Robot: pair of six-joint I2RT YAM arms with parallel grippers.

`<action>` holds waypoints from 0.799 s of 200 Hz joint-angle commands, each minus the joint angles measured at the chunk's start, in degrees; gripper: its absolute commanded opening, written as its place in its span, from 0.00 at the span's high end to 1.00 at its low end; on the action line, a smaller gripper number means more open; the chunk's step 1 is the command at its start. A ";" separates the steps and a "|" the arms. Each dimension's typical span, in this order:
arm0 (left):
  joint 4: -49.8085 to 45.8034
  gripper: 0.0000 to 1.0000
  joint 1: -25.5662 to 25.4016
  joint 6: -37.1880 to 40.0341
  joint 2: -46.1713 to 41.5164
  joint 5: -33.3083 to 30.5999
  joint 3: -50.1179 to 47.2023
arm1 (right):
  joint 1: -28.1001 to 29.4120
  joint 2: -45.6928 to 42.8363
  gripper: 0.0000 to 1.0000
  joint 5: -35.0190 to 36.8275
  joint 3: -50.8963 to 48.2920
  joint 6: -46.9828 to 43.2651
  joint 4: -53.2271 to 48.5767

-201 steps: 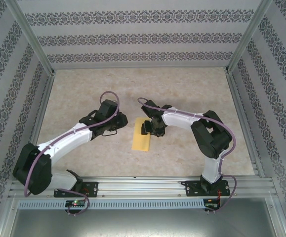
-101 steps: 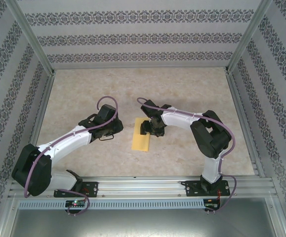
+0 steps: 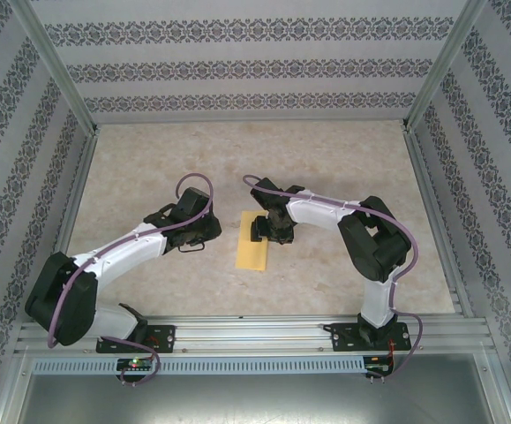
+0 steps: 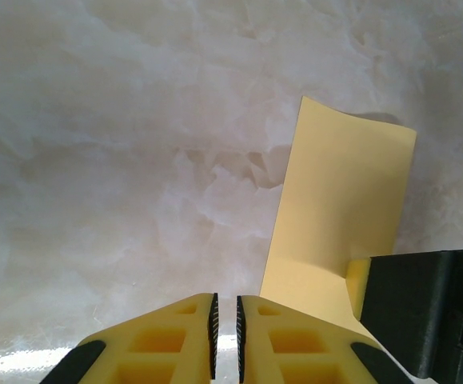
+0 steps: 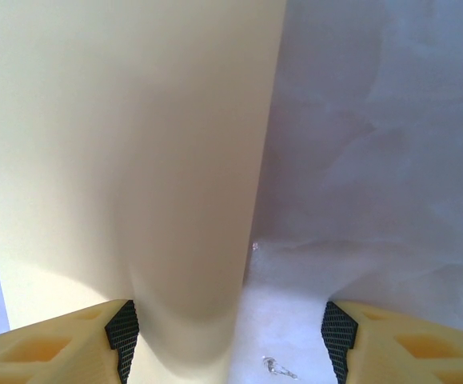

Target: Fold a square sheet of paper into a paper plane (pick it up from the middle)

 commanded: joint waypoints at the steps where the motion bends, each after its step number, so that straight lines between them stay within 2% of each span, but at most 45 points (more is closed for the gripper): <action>1: 0.40 0.83 0.33 0.68 0.99 1.25 0.83 | -0.07 2.91 0.33 2.08 -0.24 -1.34 -2.84; 104: 2.64 0.85 0.35 1.38 5.08 6.32 2.56 | -0.24 3.10 0.33 2.32 -0.34 -1.12 -3.10; 126: 4.91 0.85 0.31 1.77 6.79 9.61 3.08 | -0.22 3.15 0.33 2.35 -0.44 -0.97 -3.01; 160: 6.39 0.99 -0.15 1.78 12.28 14.81 6.25 | -0.28 3.27 0.33 2.47 -0.49 -0.96 -3.10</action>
